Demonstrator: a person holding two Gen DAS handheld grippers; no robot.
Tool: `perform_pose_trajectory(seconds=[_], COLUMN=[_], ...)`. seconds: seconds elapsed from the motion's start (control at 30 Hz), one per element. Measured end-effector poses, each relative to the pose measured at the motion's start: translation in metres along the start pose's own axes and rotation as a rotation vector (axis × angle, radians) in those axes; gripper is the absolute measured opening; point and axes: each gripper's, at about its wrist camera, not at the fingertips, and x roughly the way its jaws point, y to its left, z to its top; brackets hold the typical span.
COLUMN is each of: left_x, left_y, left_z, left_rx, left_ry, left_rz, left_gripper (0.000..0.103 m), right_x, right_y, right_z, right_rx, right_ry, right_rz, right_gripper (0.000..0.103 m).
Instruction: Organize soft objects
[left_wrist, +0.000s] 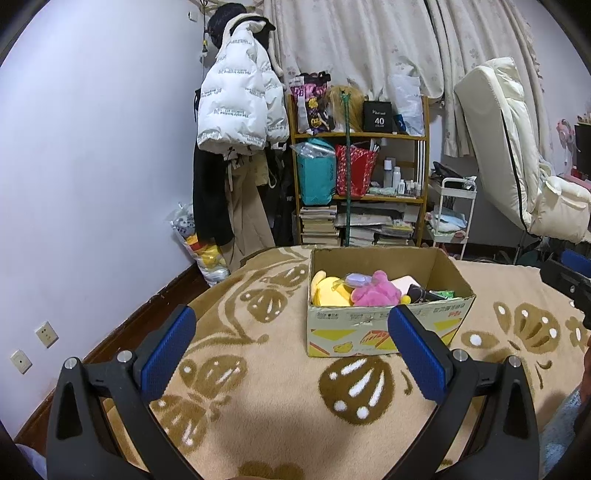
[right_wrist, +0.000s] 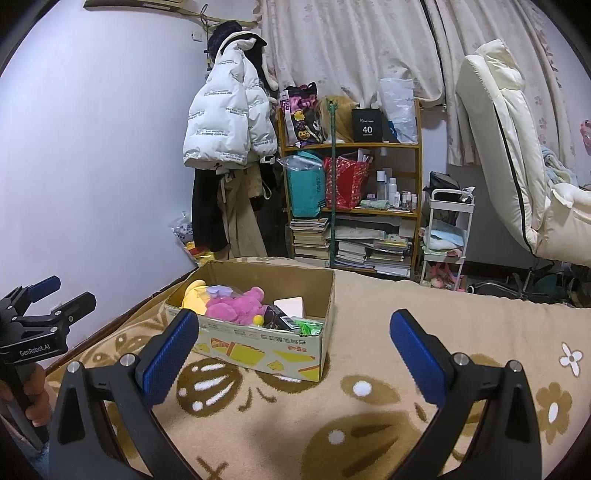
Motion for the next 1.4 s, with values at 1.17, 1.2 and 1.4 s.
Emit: perform_pose_trajectory(seconds=[1.17, 1.2, 1.4], left_x=[0.0006, 0.0008, 0.0013], left_y=[-0.0012, -0.0014, -0.0014], left_z=[-0.0018, -0.0019, -0.0021], left_rx=[-0.004, -0.003, -0.006], left_ry=[0.005, 0.006, 0.006], left_rz=[0.006, 0.007, 0.005], left_gripper=[0.102, 0.102, 0.102], right_x=[-0.0018, -0.0019, -0.0018], right_y=[-0.0005, -0.0008, -0.0007], right_z=[0.0038, 0.0039, 0.0035], right_rx=[0.012, 0.011, 0.012], right_ry=[-0.002, -0.002, -0.001], right_rz=[-0.019, -0.018, -0.019], right_gripper=[0.103, 0.103, 0.103])
